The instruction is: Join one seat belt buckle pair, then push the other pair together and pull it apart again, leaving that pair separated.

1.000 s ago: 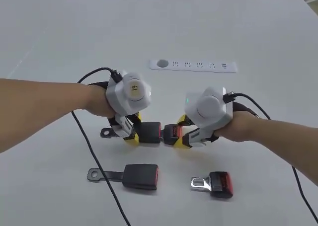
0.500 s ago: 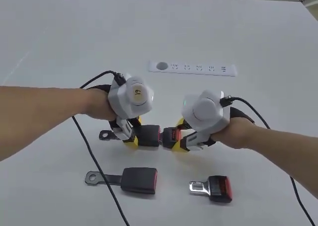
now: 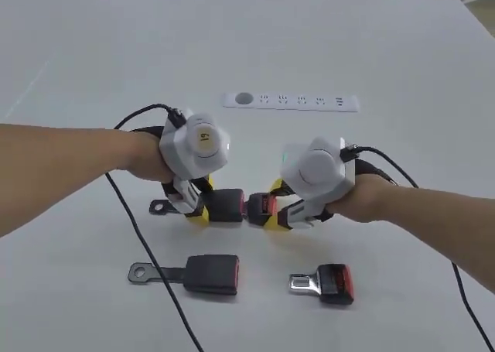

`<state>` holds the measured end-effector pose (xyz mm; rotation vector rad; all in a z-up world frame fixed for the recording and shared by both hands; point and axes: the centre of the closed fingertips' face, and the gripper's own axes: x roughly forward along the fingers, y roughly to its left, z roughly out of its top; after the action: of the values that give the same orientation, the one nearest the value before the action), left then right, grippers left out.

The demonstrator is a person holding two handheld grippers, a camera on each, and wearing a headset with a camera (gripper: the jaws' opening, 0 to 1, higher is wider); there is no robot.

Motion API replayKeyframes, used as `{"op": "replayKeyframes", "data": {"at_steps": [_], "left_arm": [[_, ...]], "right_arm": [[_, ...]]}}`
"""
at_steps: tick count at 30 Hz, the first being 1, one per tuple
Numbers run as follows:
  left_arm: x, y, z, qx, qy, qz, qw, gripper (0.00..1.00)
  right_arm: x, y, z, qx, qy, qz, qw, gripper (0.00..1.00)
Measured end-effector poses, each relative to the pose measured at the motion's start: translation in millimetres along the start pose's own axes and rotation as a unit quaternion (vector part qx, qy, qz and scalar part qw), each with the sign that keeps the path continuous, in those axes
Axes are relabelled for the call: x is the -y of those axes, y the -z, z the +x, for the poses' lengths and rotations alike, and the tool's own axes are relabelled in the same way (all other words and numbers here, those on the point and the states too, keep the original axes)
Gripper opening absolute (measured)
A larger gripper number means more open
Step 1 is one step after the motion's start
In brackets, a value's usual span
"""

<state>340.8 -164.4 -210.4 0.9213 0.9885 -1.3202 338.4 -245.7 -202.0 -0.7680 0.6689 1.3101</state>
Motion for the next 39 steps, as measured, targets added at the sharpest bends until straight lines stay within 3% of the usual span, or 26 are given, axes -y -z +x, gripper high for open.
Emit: {"op": "replayKeyframes", "data": {"at_steps": [6,8,18,22,28,30,39], "left_arm": [[1.2,-0.2,-0.8,0.009,-0.001,-0.007,0.9999,0.33],[0.3,0.1,-0.6,0.009,-0.001,-0.007,0.9999,0.33],[-0.3,-0.9,-1.0,-0.003,-0.004,-0.004,1.0000,0.34],[-7.3,3.1,-2.1,-0.009,-0.015,-0.004,0.9998,0.36],[1.9,5.8,-4.8,-0.019,-0.024,-0.001,0.9995,0.37],[-0.7,9.7,-8.3,-0.018,-0.025,-0.005,0.9995,0.38],[11.9,15.9,-26.1,-0.009,-0.033,-0.034,0.9988,0.41]], "right_arm": [[4.8,2.3,4.4,-0.001,-0.002,-0.006,1.0000,0.31],[4.2,4.4,5.1,-0.007,-0.003,-0.038,0.9992,0.32],[3.9,2.6,0.9,-0.012,-0.002,-0.037,0.9992,0.36],[5.3,5.1,-0.3,-0.014,-0.003,-0.036,0.9993,0.37],[2.6,7.5,-7.7,-0.022,0.000,-0.039,0.9990,0.39],[0.7,8.8,-12.3,-0.026,-0.001,-0.037,0.9990,0.40],[-1.5,20.0,-26.6,-0.034,0.007,-0.015,0.9993,0.44]]}}
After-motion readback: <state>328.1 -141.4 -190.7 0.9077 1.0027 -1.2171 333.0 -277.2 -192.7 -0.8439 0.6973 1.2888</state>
